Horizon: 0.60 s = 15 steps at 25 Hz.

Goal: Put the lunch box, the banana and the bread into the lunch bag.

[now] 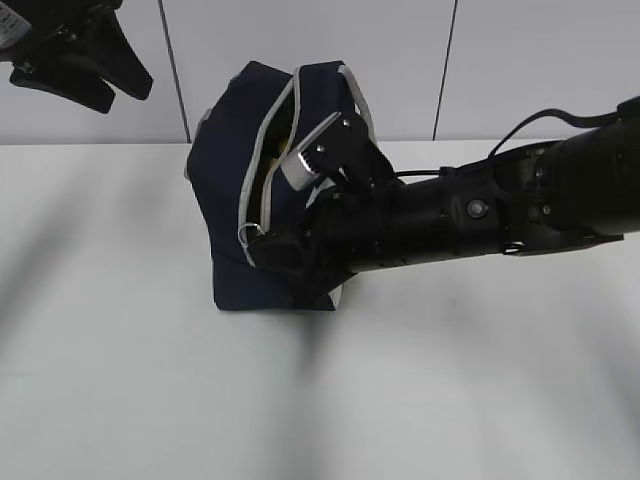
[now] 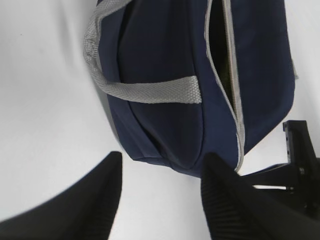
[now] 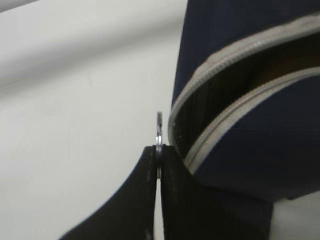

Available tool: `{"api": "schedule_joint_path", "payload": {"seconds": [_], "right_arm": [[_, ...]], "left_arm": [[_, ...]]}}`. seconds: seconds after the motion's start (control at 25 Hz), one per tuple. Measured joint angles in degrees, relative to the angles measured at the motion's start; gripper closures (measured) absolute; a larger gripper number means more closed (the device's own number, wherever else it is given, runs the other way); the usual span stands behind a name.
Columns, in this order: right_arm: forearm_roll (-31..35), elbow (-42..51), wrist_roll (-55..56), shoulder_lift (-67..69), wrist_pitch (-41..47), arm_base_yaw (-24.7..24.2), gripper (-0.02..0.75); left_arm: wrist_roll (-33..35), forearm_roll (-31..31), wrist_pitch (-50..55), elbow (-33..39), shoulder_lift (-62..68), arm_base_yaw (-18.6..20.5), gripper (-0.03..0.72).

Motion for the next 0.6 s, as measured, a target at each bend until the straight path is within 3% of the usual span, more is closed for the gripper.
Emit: {"api": "schedule_joint_path", "payload": {"seconds": [0.16, 0.6], "right_arm": [[-4.19, -2.4, 3.46, 0.0, -2.26, -2.09, 0.754], [-15.69, -11.31, 13.07, 0.0, -5.59, -2.15, 0.754]], "left_arm": [[0.0, 0.0, 0.0, 0.0, 0.0, 0.0, 0.319], [0.81, 0.0, -0.27, 0.0, 0.0, 0.0, 0.319]]}}
